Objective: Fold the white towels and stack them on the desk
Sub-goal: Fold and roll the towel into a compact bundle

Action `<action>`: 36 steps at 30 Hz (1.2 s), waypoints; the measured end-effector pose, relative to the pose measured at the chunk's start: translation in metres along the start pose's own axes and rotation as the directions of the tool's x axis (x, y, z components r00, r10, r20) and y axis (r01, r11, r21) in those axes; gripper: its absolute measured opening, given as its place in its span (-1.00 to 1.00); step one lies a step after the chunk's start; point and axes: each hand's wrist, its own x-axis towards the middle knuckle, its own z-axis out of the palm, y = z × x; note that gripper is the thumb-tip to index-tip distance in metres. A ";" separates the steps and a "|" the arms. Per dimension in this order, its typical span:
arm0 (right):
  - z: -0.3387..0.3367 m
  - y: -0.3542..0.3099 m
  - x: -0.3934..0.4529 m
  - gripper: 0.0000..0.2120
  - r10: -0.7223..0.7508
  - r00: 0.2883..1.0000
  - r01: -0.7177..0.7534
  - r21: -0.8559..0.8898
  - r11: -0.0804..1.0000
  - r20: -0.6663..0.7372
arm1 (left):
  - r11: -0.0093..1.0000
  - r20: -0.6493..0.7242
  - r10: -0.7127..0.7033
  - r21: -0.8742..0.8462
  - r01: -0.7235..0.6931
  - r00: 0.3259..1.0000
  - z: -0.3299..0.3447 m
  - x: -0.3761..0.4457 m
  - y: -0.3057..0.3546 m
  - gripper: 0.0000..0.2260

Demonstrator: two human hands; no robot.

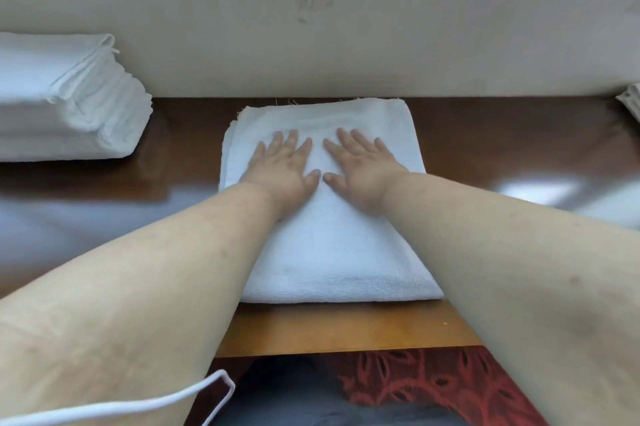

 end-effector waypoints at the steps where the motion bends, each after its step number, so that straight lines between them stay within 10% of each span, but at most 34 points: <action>1: 0.000 0.012 0.003 -0.26 0.062 0.998 -0.062 -0.005 0.998 -0.005 | 0.997 0.006 -0.082 0.011 0.082 0.997 0.001 0.004 -0.008 -0.41; 6: -0.007 0.029 0.015 -0.23 0.309 0.950 -0.310 -0.010 0.951 -0.039 | 0.873 -0.001 -0.487 0.037 0.487 0.873 -0.010 0.017 -0.016 -0.34; 11: 0.004 0.003 -0.001 -0.37 0.080 0.994 -0.077 0.039 0.996 -0.076 | 1.000 -0.029 0.016 -0.015 -0.016 0.999 -0.002 0.002 0.010 -0.43; 17: 0.011 0.055 -0.087 -0.30 0.336 0.942 -0.336 -0.068 0.939 -0.022 | 0.922 -0.024 -0.373 -0.120 0.368 0.927 0.021 -0.081 -0.043 -0.41; 21: 0.018 0.031 -0.140 -0.32 0.015 0.995 -0.021 -0.055 0.998 -0.103 | 0.984 -0.214 -0.136 -0.139 0.108 0.967 0.018 -0.143 -0.026 -0.45; 24: 0.030 0.021 -0.174 -0.20 -0.132 0.988 0.140 -0.097 0.985 0.084 | 0.985 -0.048 0.168 0.042 -0.166 0.985 0.028 -0.182 -0.006 -0.41; 30: 0.030 0.042 -0.194 -0.10 0.015 0.988 0.012 -0.177 0.984 0.154 | 0.984 0.055 -0.042 0.174 0.032 0.998 0.037 -0.201 -0.024 -0.38; 36: 0.032 0.025 -0.223 -0.55 -0.064 0.998 0.049 -0.379 0.924 -0.028 | 0.946 0.014 -0.065 0.319 0.058 0.998 0.033 -0.218 -0.016 -0.48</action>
